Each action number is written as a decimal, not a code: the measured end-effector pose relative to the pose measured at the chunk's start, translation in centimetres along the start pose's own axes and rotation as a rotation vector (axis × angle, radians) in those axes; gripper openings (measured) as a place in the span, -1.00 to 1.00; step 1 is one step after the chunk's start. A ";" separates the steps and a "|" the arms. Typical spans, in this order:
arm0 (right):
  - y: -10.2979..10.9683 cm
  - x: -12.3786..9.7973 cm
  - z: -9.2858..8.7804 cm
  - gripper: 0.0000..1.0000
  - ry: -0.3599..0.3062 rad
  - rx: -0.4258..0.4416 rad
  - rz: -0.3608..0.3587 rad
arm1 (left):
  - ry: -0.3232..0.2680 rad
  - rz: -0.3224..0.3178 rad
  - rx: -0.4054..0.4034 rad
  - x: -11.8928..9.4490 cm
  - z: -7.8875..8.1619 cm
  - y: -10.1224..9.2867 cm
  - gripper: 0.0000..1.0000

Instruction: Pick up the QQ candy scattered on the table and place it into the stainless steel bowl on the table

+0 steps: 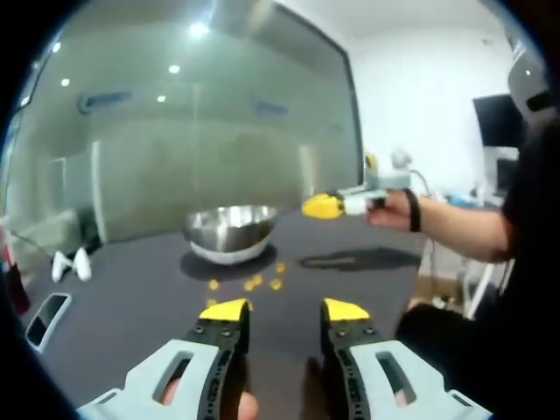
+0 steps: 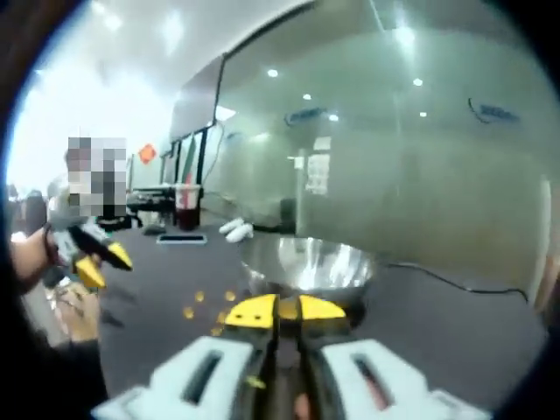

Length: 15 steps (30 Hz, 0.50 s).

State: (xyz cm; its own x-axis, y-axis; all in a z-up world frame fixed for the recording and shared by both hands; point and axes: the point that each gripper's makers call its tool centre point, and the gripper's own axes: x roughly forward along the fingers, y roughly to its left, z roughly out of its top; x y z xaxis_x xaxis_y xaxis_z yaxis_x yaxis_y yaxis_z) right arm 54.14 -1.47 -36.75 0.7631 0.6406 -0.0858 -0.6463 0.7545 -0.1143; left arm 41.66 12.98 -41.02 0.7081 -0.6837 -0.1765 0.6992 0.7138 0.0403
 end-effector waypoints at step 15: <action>-2.5 8.5 3.0 -0.81 -0.044 0.037 -0.046 | 0.003 -0.010 0.001 -0.6 -0.3 -0.2 -0.30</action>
State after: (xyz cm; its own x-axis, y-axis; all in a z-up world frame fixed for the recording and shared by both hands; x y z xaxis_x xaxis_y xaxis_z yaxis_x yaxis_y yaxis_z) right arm 62.26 2.51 -34.23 0.7911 0.6105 -0.0372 -0.6113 0.7873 -0.0806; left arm 41.09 13.25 -41.20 0.7008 -0.6904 -0.1796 0.7064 0.7067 0.0400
